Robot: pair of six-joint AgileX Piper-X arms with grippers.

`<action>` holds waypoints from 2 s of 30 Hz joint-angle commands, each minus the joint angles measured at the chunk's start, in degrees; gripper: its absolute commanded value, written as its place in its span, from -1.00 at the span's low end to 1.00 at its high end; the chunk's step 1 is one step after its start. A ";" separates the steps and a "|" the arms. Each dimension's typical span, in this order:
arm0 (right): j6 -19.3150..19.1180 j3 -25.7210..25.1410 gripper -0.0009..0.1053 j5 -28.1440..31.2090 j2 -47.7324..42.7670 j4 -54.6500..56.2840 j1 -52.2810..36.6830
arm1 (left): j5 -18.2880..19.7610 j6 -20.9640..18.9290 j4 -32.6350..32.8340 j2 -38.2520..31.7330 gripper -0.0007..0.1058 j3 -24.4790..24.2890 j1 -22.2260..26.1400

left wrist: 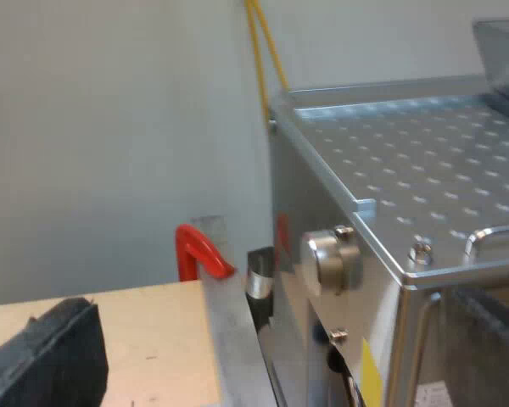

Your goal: Place mug into machine

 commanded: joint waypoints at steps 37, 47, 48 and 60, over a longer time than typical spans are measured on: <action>-2.34 20.34 0.41 -7.22 -45.13 12.62 -1.07 | -9.60 1.32 33.33 -33.59 0.54 2.19 0.02; -0.64 27.54 0.41 -7.22 -45.13 13.82 -1.07 | -6.72 1.32 26.19 -33.59 0.54 12.81 0.02; -0.64 28.09 0.41 -7.22 -45.13 13.82 -1.07 | -6.72 1.32 26.24 -33.48 0.54 13.29 0.02; -0.04 33.86 0.41 -7.02 -45.03 11.67 -1.07 | -6.72 1.32 26.18 -33.48 0.54 15.59 0.02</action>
